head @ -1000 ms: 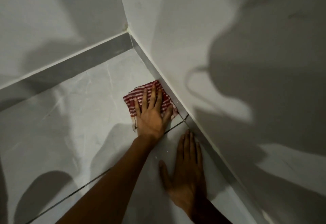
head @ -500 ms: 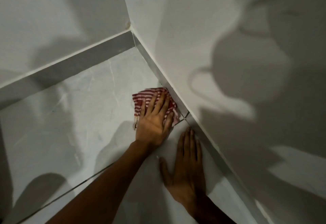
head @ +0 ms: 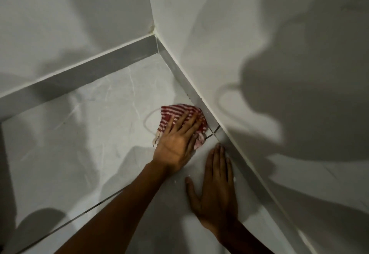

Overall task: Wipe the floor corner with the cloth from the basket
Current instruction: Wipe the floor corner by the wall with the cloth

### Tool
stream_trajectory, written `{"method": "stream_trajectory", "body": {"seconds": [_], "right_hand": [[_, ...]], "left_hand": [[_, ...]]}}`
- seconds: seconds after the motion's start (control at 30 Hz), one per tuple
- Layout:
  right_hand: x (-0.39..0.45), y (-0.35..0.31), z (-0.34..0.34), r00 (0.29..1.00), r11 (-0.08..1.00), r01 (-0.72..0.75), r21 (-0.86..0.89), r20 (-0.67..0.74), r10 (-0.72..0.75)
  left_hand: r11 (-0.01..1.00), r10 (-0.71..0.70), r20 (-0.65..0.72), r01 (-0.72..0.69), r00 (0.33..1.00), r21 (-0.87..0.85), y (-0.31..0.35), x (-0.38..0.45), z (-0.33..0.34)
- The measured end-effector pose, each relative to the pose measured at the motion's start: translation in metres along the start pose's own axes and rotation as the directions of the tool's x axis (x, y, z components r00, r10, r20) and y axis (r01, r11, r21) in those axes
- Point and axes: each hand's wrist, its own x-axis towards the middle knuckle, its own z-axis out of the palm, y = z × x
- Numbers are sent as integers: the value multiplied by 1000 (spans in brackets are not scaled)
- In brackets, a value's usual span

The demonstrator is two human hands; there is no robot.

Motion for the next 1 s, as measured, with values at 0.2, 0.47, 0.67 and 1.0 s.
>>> {"method": "stream_trajectory", "body": {"seconds": [0.2,0.47,0.67,1.0], "right_hand": [[0,0,3,1000,1000,3,14,14,-4],[0,3,5,1000,1000,4,29,19,-5],[1,3,6,999,1000,2,10,36,-3],[-1,6,16,999,1000,-9,5,46,9]], "left_hand": [[995,-102,-40,101,994,-8,-9,13,-5],[970,241,76,-243,967,15,-29,-3,-9],[982,-184,5,184,983,-49,-38,49,-24],[989,146,-12,-146,989,38,-28,10,-14]]}}
